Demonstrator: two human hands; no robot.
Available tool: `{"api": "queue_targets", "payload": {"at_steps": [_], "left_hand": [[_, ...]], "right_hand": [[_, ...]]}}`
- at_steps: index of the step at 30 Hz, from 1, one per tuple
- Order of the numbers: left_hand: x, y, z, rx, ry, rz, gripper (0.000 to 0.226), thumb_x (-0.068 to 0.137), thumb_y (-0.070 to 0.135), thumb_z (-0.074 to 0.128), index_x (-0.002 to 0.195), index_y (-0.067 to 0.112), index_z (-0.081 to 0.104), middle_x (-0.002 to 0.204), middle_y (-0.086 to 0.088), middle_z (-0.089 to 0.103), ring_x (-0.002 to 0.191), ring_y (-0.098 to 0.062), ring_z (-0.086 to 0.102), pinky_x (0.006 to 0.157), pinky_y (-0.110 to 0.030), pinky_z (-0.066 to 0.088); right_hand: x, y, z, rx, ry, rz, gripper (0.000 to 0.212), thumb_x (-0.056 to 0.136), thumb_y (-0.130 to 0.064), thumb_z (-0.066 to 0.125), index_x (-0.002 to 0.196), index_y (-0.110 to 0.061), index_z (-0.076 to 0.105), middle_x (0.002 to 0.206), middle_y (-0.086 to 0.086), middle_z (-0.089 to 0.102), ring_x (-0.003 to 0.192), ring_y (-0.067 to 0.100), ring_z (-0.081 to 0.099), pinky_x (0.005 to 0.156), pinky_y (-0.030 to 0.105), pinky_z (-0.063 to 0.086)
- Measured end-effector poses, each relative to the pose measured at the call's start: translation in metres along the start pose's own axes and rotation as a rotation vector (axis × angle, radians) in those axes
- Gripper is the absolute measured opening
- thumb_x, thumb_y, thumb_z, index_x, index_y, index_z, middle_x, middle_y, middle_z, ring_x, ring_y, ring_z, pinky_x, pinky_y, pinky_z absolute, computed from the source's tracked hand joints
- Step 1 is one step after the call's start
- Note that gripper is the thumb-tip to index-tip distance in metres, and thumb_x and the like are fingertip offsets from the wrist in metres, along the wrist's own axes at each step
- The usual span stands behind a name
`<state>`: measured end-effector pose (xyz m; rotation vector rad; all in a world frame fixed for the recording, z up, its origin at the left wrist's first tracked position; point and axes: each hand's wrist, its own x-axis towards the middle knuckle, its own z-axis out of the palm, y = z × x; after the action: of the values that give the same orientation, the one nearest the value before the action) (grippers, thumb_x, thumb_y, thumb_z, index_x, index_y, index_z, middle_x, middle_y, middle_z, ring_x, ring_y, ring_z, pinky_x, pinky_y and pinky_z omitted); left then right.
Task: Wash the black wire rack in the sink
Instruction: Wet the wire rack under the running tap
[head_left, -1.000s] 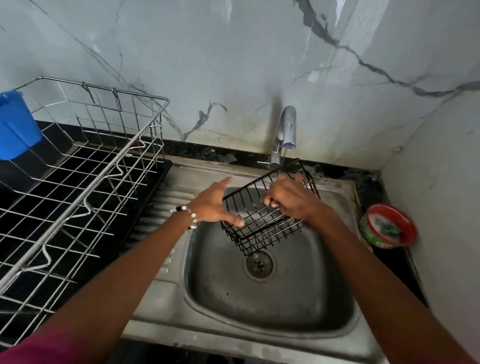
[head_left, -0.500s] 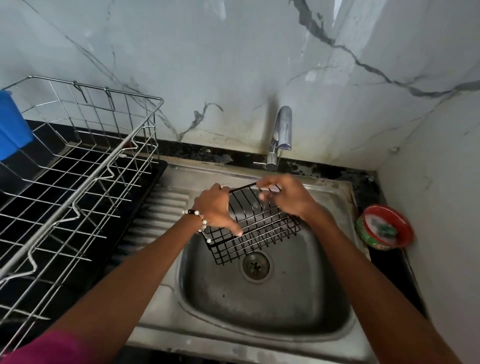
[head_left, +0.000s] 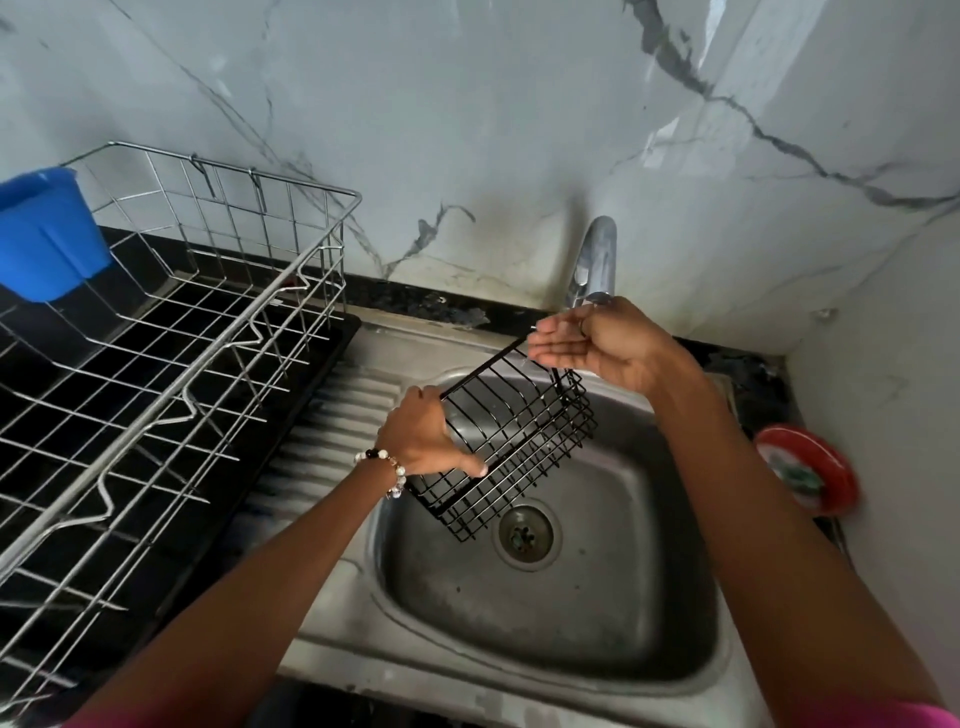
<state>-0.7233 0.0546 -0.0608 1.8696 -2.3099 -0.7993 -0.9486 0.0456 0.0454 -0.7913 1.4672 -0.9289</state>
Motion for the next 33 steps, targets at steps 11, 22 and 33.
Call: {"api": "queue_targets", "payload": {"at_steps": [11,22,33], "left_hand": [[-0.006,-0.005,0.006,-0.038,-0.036,0.008,0.113,0.049,0.058,0.088,0.137,0.009,0.039,0.126,-0.009,0.049,0.115,-0.023,0.048,0.089,-0.032,0.045],[-0.005,0.005,0.012,-0.094,-0.018,-0.010,0.120,0.039,0.065,0.085,0.138,0.011,0.042,0.126,-0.003,0.050,0.115,-0.019,0.049,0.082,-0.023,0.038],[0.001,0.000,0.030,-0.320,-0.029,-0.052,0.087,0.018,0.071,0.085,0.087,0.024,0.062,0.102,-0.015,0.073,0.077,-0.017,0.061,0.075,-0.038,0.056]], "right_hand": [[-0.007,-0.002,-0.010,0.031,0.065,0.003,0.025,0.094,0.009,0.039,0.108,0.016,0.059,0.104,0.030,0.065,0.094,0.035,0.068,0.077,0.037,0.059],[-0.009,0.004,-0.023,0.206,0.060,0.060,0.024,0.093,0.011,0.038,0.103,0.016,0.059,0.104,0.032,0.066,0.093,0.038,0.069,0.078,0.039,0.059],[-0.014,0.044,-0.020,-0.630,0.035,-0.053,0.068,0.074,-0.010,0.077,0.135,-0.015,0.048,0.146,0.010,0.042,0.135,0.031,0.036,0.110,0.046,0.027]]}}
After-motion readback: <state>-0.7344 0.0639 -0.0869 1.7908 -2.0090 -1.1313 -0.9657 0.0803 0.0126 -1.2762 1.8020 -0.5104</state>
